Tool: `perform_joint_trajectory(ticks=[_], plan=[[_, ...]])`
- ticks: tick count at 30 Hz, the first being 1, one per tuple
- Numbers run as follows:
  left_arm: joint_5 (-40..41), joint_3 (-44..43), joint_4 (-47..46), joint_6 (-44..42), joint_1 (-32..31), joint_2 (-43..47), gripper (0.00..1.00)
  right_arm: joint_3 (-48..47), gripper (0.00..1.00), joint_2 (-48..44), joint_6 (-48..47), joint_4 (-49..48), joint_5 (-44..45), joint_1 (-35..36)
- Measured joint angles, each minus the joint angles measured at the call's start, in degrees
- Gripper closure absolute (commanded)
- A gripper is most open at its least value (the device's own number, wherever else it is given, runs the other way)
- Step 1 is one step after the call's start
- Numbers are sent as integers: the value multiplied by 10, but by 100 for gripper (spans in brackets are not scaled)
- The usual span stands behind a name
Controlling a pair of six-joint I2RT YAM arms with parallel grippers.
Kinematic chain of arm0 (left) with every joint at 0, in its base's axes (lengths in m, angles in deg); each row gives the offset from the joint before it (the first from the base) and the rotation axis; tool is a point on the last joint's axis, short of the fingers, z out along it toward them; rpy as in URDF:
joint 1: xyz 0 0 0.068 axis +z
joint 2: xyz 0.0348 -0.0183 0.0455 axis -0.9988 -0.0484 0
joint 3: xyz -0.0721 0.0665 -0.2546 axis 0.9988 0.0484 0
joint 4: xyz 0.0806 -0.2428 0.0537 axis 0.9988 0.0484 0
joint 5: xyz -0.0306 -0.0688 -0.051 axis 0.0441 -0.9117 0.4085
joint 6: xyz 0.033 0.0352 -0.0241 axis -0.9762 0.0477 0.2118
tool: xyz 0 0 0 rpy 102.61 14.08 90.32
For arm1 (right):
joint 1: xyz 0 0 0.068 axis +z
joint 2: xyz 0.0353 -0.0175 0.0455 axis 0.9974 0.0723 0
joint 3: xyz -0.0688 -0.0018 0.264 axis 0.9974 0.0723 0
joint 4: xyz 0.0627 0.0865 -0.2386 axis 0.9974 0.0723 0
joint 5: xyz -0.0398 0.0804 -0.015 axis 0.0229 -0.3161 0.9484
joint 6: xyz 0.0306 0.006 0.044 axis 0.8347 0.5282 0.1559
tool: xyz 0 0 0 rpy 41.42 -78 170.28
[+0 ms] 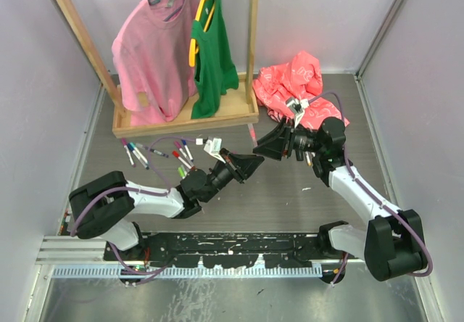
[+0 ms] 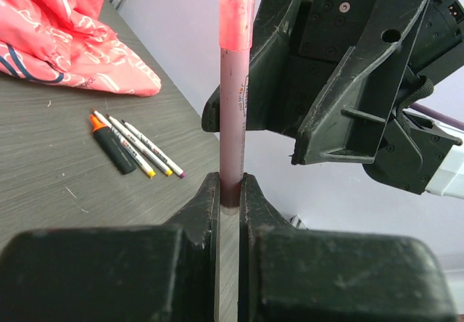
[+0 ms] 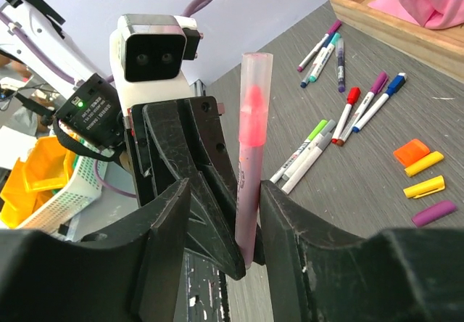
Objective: Open the pen caps
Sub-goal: Pick up the pen from the center of the board.
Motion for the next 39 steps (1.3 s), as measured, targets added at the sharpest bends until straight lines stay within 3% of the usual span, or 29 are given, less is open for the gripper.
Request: perform_joint_trajectory(ticks=[9, 14, 15, 20, 23, 29, 34, 39], plan=[[-2, 0, 0, 1, 0, 0, 100, -1, 72, 0, -44, 34, 5, 4], [-7, 0, 1, 3, 0, 0, 99, -3, 95, 0, -72, 58, 12, 7], [-7, 0, 1, 3, 0, 0, 94, -4, 98, 0, -76, 63, 12, 7], [-13, 4, 2, 5, 0, 1, 48, -20, 99, 0, -109, 113, 8, 10], [-26, 27, 5, 1, 0, 10, 35, -37, 99, 0, -143, 157, 8, 13], [-40, 93, 69, 6, 27, 96, 32, -68, 99, 0, -235, 260, 21, 14], [-81, 68, 187, 39, 111, 196, 32, -74, 99, 0, -307, 330, 37, 14], [-128, 58, 207, 84, 163, 224, 32, -74, 99, 0, -328, 351, 40, 14]])
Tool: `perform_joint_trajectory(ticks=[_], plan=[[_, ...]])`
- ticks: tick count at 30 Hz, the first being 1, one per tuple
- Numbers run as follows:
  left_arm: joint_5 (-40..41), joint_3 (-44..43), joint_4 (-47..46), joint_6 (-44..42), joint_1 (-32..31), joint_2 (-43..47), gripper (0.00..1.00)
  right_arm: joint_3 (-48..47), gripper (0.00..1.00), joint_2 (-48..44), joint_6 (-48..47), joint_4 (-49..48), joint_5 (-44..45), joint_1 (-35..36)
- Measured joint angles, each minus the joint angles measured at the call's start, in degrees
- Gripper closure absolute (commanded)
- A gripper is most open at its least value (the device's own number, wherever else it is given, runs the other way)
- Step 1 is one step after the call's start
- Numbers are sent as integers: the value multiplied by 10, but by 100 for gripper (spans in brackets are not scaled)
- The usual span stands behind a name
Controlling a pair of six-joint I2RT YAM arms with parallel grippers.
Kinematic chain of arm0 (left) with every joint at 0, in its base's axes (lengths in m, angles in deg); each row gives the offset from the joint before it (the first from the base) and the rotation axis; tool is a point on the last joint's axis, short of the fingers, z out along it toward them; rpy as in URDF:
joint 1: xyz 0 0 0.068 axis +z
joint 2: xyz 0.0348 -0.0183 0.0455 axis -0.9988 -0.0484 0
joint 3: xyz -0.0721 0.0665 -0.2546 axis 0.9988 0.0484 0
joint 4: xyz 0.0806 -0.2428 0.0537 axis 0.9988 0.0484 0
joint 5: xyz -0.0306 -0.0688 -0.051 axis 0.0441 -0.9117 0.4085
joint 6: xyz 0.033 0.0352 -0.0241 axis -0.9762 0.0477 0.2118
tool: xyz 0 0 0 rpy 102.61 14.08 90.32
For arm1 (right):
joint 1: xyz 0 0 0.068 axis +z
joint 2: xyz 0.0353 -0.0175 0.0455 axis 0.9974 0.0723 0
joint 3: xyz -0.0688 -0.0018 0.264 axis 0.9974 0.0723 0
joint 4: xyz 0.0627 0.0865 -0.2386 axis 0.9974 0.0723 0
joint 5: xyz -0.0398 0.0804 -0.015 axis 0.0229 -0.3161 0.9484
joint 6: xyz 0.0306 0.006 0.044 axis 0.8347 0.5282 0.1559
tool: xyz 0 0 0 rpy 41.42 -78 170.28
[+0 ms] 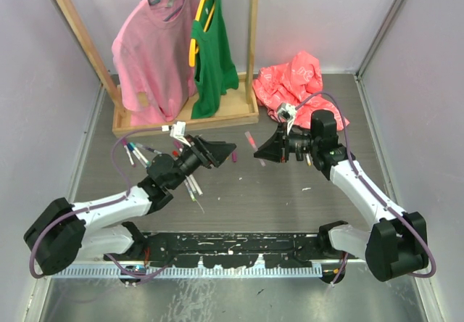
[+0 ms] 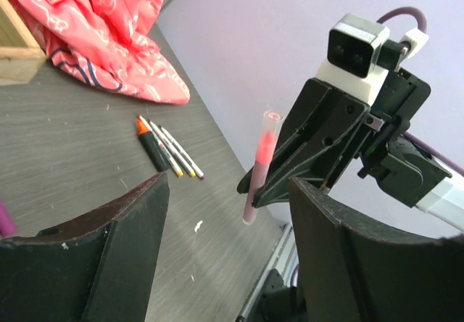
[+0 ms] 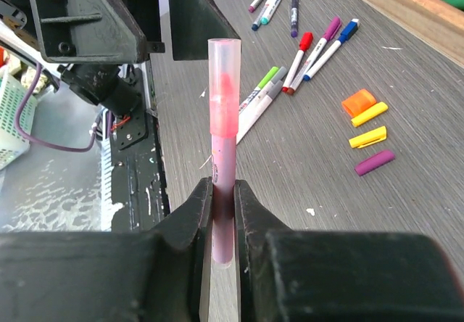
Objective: Open the pen caps
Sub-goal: Pick up the pen from the center of the board, then open the pen cap from the pen.
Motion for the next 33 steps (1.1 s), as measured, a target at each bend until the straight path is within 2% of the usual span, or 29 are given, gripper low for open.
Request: perform_joint_trajectory(ticks=[6, 11, 16, 21, 26, 33], plan=[[-30, -9, 12, 30, 2, -3, 43, 1, 99, 0, 1, -1, 0, 4], [-28, -32, 12, 44, -3, -29, 42, 1, 99, 5, 3, -1, -2, 10], [30, -51, 15, 43, -39, -52, 41, 2, 99, 9, 3, -1, 1, 14], [113, -75, 65, 44, -73, -53, 41, 3, 99, 9, 3, -1, 3, 15], [172, -91, 113, 47, -83, -53, 46, 3, 99, 14, 2, 0, 8, 20], [194, -131, 144, 55, -86, -71, 55, 3, 99, 26, -8, 13, 20, 27]])
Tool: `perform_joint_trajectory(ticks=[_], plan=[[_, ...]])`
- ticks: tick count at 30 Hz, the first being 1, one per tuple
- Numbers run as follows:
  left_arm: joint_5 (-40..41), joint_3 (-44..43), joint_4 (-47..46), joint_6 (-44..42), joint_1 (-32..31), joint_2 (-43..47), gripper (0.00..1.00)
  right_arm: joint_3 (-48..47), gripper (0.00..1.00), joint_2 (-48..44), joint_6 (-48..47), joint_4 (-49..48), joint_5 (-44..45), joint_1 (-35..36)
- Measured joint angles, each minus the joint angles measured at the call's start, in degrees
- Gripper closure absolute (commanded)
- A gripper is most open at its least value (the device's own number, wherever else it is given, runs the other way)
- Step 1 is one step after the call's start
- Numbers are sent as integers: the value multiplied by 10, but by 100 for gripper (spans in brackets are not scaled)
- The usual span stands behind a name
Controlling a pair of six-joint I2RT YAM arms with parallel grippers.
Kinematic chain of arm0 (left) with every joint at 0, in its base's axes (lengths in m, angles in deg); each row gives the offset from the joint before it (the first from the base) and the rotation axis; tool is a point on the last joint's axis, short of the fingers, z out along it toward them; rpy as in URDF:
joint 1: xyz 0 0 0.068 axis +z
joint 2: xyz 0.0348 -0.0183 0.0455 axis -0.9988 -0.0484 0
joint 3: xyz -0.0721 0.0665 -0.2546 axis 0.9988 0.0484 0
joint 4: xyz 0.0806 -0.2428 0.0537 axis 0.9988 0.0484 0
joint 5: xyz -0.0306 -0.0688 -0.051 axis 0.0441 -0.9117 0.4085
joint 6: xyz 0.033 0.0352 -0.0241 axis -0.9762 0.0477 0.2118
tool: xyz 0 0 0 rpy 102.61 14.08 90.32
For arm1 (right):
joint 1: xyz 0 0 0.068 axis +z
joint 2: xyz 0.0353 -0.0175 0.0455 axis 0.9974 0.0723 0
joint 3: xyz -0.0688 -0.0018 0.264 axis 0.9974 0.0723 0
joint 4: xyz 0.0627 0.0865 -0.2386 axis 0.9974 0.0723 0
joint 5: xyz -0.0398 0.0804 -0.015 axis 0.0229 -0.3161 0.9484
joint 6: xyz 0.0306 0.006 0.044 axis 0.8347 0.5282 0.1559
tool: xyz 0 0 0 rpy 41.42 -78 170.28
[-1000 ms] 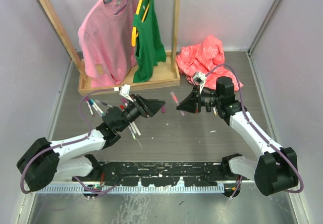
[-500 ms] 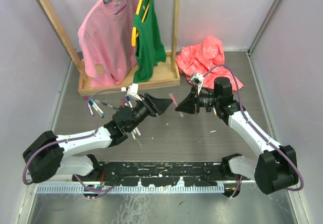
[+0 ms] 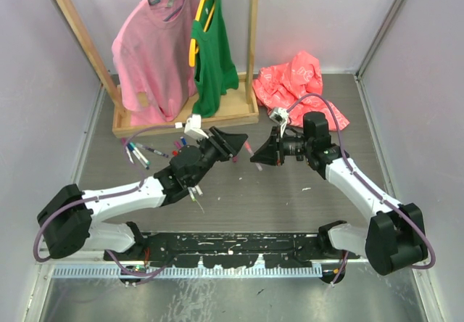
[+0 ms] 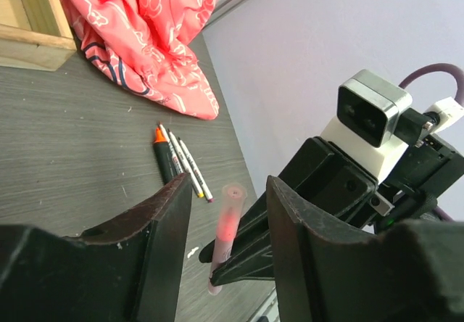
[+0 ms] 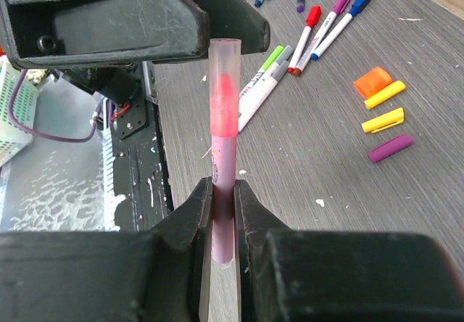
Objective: Open the pen caps
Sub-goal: Open the pen cap from the pen.
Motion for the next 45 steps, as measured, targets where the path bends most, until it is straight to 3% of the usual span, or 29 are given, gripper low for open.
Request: perform_joint_trajectory(ticks=[14, 41, 45], plan=[[-1, -21, 14, 6, -1, -39, 78, 0, 99, 7, -17, 23, 23, 10], [0, -34, 57, 14, -1, -65, 76, -6, 99, 25, -33, 64, 52, 17], [0, -35, 63, 14, -1, -65, 83, -10, 99, 29, -37, 69, 55, 18]])
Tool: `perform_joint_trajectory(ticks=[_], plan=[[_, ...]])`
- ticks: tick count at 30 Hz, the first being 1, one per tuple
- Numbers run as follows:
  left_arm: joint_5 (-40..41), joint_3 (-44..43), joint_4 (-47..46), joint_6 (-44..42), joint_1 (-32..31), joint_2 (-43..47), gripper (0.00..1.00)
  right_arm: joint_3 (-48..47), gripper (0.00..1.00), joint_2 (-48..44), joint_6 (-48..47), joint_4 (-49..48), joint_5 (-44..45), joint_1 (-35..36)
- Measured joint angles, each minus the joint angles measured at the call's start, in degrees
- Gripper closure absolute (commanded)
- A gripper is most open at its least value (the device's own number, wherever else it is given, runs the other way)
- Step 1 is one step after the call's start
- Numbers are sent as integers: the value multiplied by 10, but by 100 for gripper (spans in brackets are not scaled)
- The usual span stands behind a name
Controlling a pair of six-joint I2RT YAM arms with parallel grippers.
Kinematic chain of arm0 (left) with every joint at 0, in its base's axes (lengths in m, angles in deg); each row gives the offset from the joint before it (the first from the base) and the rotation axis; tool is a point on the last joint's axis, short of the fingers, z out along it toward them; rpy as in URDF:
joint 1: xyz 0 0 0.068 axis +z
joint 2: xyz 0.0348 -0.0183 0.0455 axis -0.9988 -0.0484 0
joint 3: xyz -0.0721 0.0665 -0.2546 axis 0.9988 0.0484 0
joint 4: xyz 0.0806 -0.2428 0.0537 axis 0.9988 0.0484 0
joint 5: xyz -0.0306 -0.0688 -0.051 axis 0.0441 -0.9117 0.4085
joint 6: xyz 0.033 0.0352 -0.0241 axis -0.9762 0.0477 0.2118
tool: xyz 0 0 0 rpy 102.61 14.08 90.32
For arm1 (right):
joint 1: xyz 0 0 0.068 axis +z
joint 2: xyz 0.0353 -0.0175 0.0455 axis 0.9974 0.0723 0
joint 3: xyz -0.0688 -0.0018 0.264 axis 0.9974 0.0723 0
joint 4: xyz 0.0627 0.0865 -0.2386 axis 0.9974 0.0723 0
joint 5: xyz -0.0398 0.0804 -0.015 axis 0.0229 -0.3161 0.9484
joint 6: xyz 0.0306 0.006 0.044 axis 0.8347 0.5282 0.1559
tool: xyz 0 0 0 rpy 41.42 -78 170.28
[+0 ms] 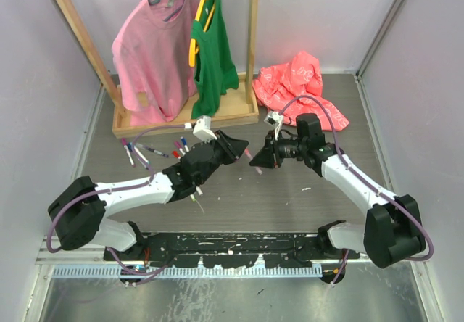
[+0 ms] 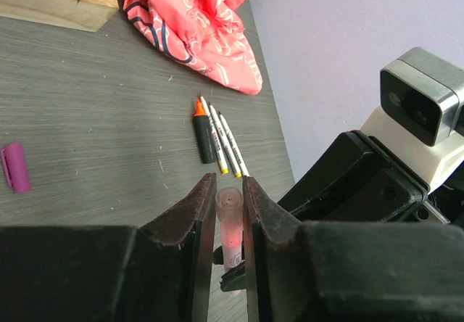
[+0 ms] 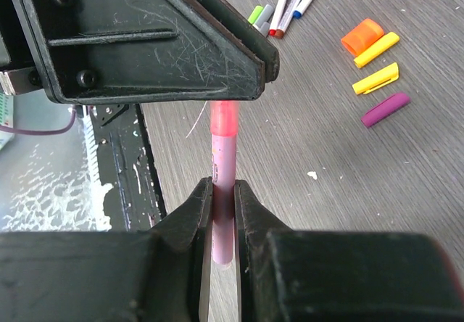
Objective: Open the pen caps
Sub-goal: Open the pen cap from the pen.
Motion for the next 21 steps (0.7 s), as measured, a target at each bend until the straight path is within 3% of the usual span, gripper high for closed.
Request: perform_joint_trajectory(ticks=[3, 12, 21], plan=[[0, 0, 3, 0, 0, 0, 100, 0, 99, 2, -1, 3, 3, 1], [35, -3, 5, -9, -2, -1, 100, -13, 99, 16, -16, 10, 8, 6], [62, -68, 65, -70, 27, 18, 100, -59, 99, 35, -29, -41, 24, 15]])
